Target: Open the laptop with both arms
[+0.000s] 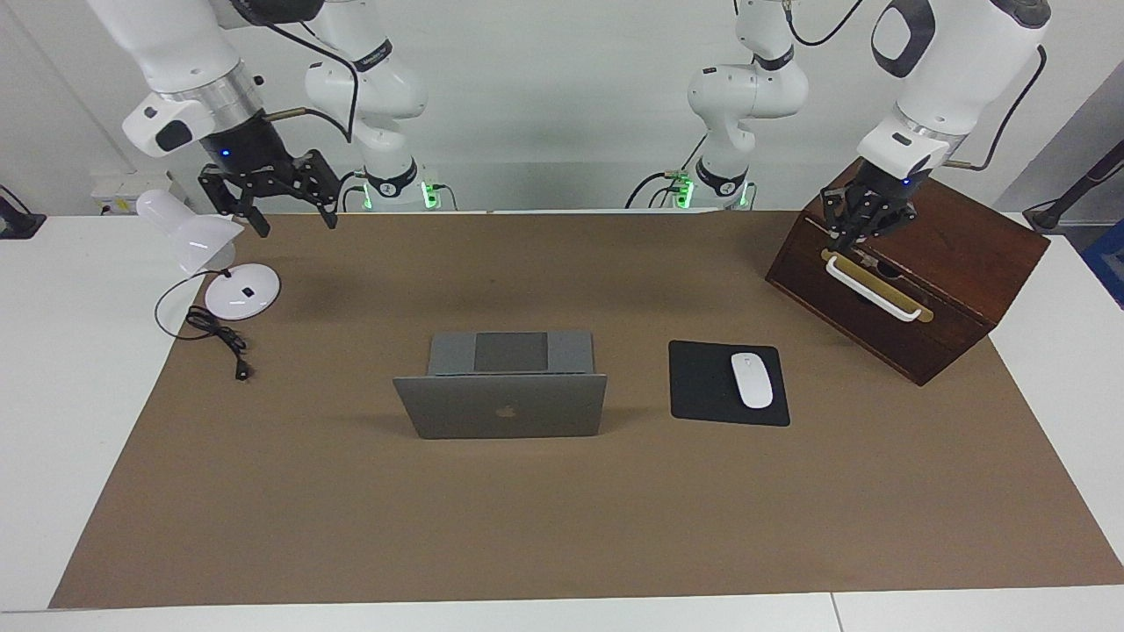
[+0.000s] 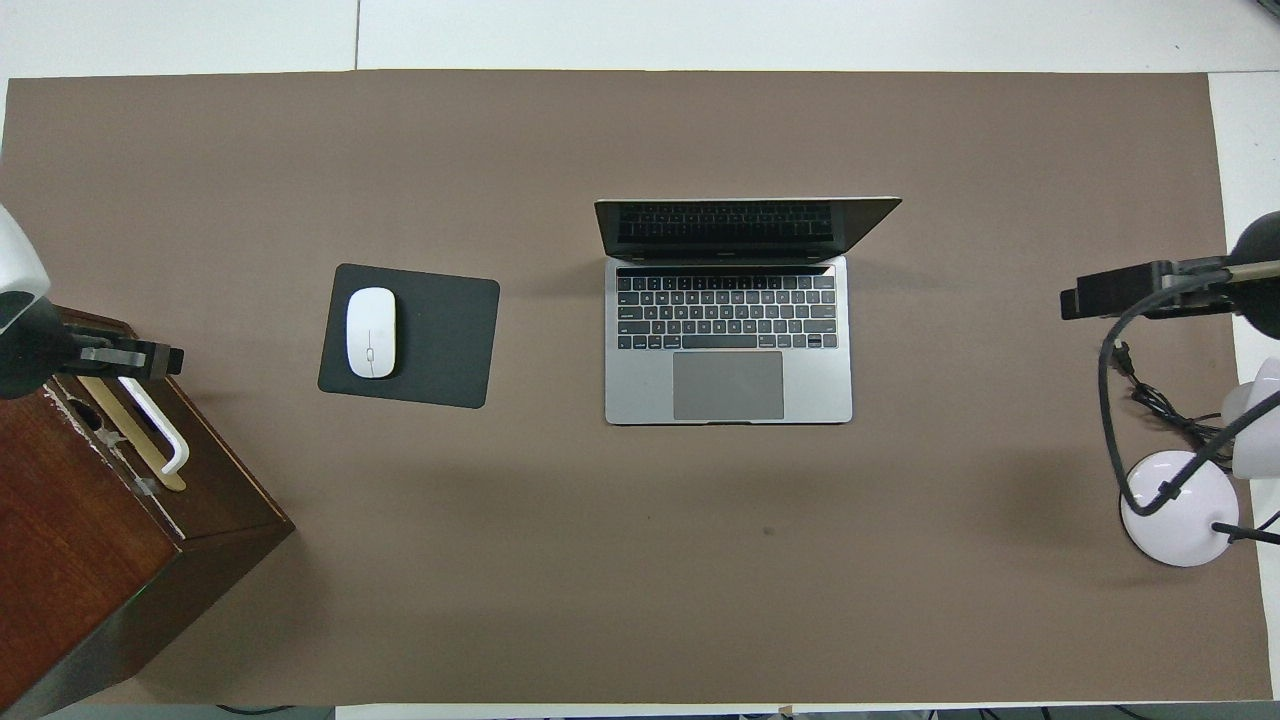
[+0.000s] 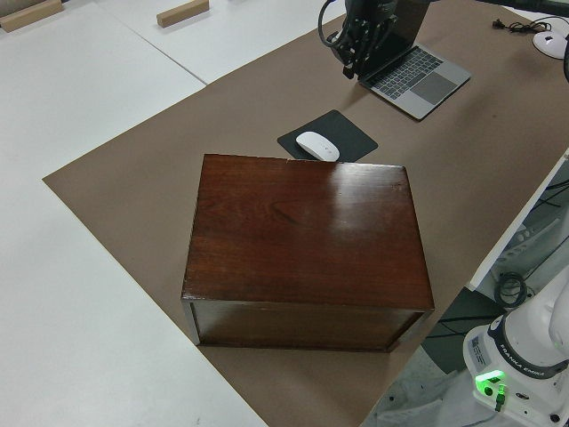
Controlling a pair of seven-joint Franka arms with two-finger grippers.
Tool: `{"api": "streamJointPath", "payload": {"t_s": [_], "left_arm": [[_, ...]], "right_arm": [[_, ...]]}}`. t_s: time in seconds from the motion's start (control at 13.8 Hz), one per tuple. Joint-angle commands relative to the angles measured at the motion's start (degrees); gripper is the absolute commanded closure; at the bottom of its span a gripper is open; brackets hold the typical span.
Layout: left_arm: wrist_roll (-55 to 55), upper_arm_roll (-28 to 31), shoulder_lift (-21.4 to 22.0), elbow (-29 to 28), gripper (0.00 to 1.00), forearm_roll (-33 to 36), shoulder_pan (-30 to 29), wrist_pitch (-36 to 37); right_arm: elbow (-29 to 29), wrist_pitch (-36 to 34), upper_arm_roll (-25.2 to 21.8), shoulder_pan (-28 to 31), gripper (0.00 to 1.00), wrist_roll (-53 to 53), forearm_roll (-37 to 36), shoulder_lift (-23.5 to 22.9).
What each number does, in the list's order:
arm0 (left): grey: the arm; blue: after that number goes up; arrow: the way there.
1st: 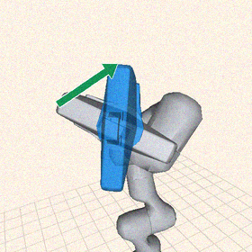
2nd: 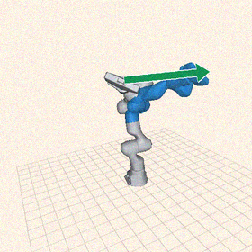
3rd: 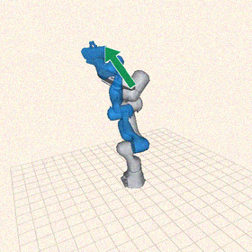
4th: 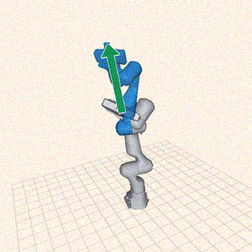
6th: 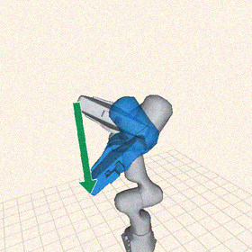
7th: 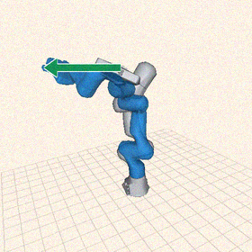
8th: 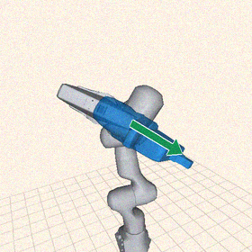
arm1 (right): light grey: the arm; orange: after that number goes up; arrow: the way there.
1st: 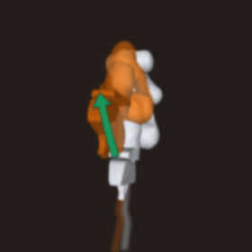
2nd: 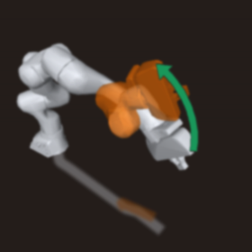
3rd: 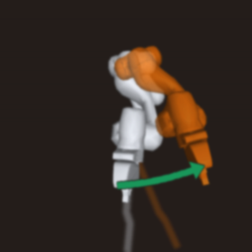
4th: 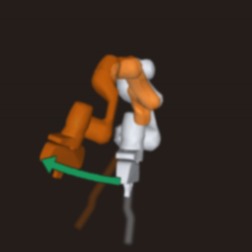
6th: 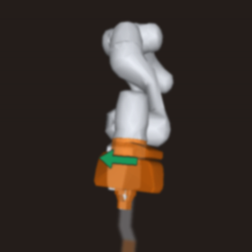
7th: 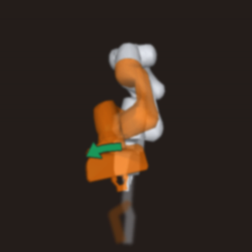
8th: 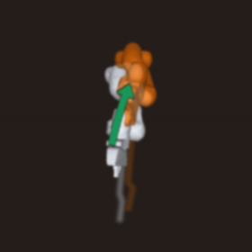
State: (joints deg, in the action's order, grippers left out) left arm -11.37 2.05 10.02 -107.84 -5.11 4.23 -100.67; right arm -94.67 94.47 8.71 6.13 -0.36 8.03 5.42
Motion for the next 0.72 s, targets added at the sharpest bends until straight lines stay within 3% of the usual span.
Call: {"api": "streamJointPath", "payload": {"t_s": [0.0,0.22,0.65], "left_arm": [[0.3,-0.6,0.7,0.1,0.00,1.8,-1.6,0.6],[0.4,-0.7,0.7,0.0,0.00,1.9,-5.5,-0.1],[2.1,-0.6,-0.3,1.8,0.00,1.9,-6.0,-1.6]], "right_arm": [[-2.0,2.6,0.1,-1.3,0.00,-0.7,1.1,1.6],[-1.7,2.6,0.1,-1.0,0.00,-0.3,0.4,1.5],[-1.8,2.5,0.1,-1.5,0.00,-0.9,0.2,2.2]]}}
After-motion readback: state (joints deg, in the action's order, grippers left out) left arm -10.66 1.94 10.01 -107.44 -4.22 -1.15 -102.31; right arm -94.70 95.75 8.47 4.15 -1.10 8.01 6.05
